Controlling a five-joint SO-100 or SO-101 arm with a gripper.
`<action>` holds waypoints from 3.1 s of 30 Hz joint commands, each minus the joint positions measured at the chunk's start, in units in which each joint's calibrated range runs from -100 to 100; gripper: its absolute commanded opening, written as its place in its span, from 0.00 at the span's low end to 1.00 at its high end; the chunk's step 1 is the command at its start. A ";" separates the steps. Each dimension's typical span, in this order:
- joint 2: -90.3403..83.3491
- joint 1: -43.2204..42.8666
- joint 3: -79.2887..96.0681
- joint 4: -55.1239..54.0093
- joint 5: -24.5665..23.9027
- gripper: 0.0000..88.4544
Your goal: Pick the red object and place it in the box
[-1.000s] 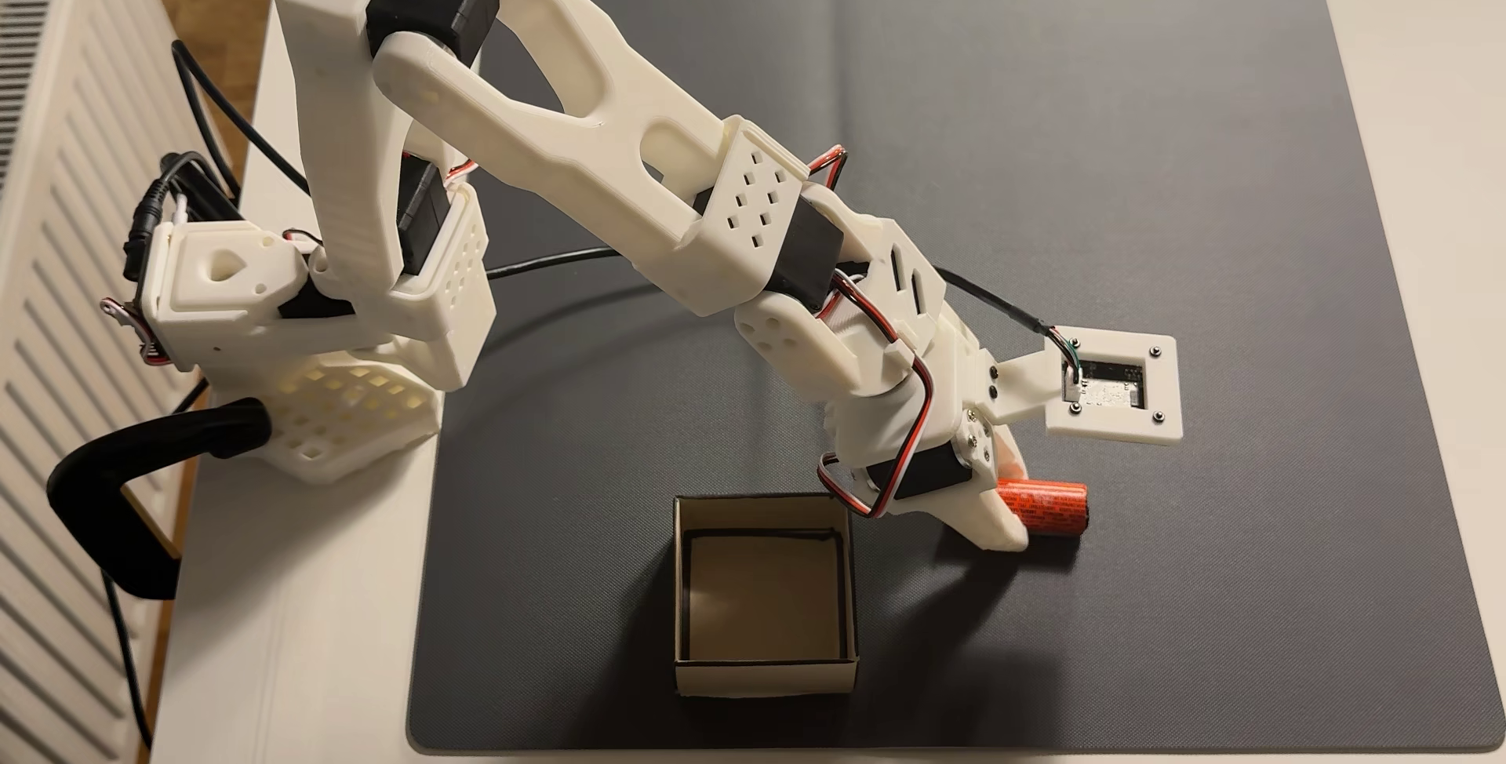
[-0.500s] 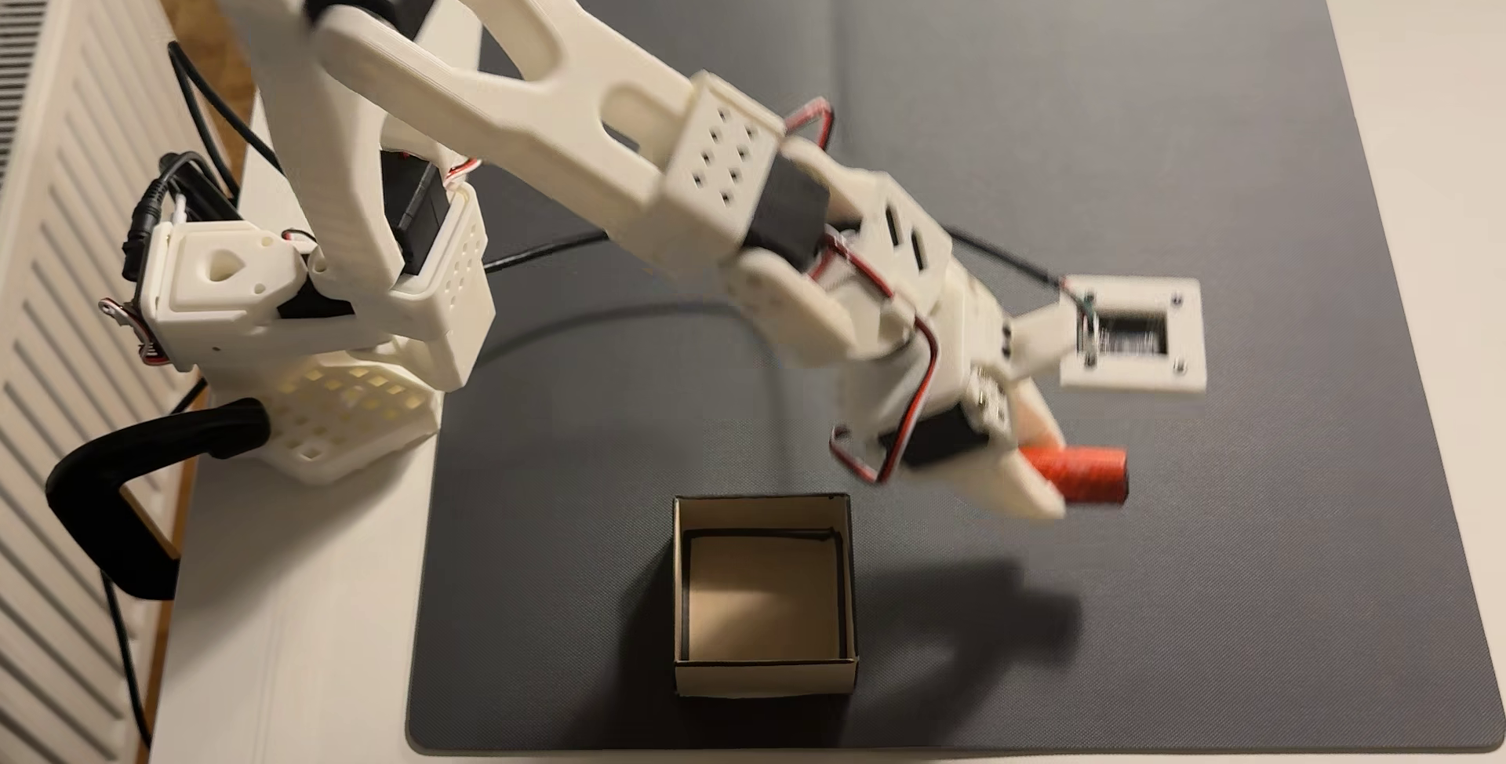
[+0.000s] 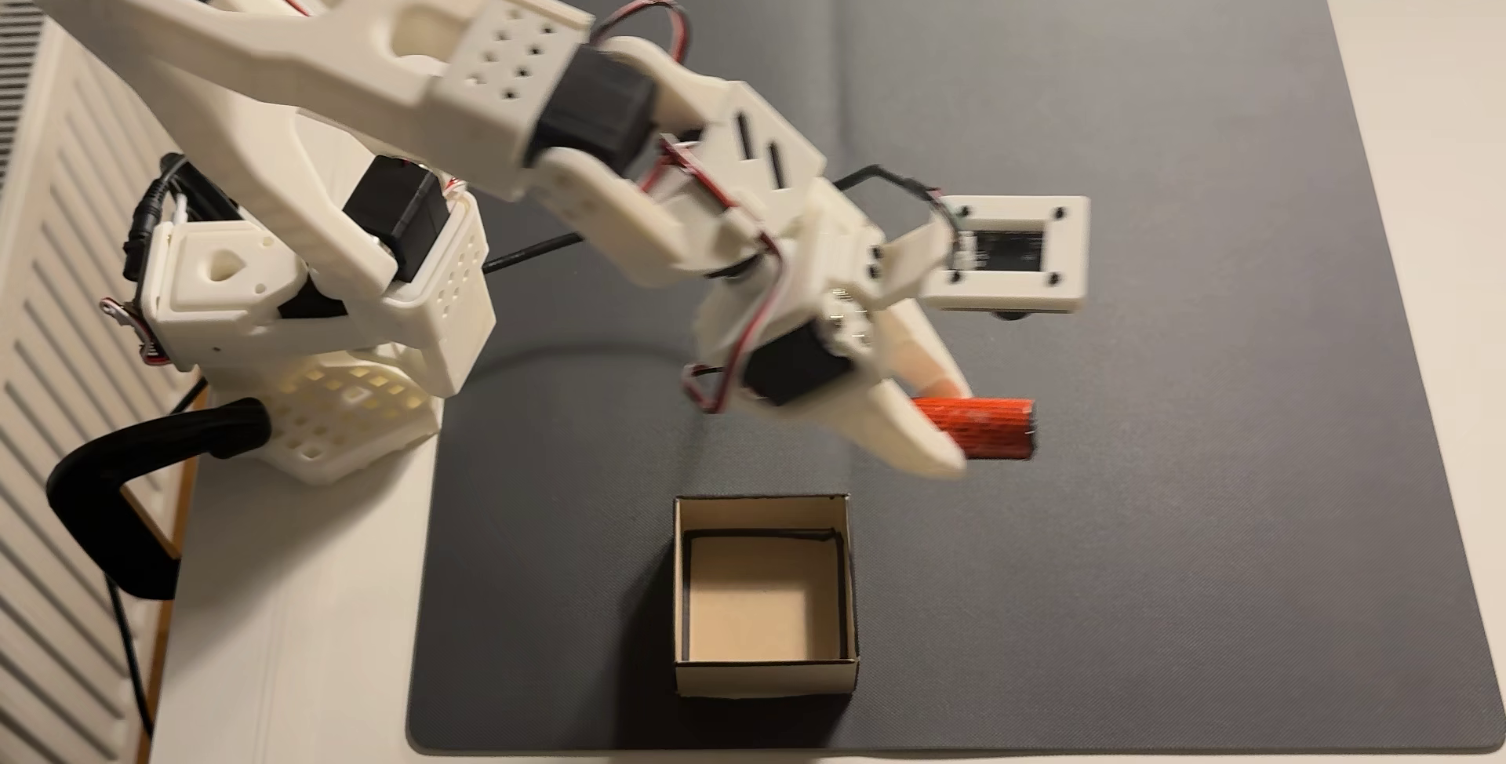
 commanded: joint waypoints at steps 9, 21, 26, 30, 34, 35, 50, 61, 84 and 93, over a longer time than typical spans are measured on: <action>-33.98 8.54 27.01 0.35 0.65 0.01; -52.85 7.87 36.35 10.14 0.65 0.01; -54.89 8.02 36.90 10.31 1.49 0.05; -54.72 8.31 37.08 10.31 1.54 0.12; -55.23 8.54 36.90 10.31 1.38 0.13; -55.23 8.54 36.90 10.31 1.33 0.13; -55.23 7.72 37.17 10.31 1.28 0.33; -55.32 -3.56 32.45 10.40 -5.55 0.01; -55.32 -15.81 42.52 25.61 -7.79 0.01; -55.23 -15.74 42.52 40.64 -7.79 0.01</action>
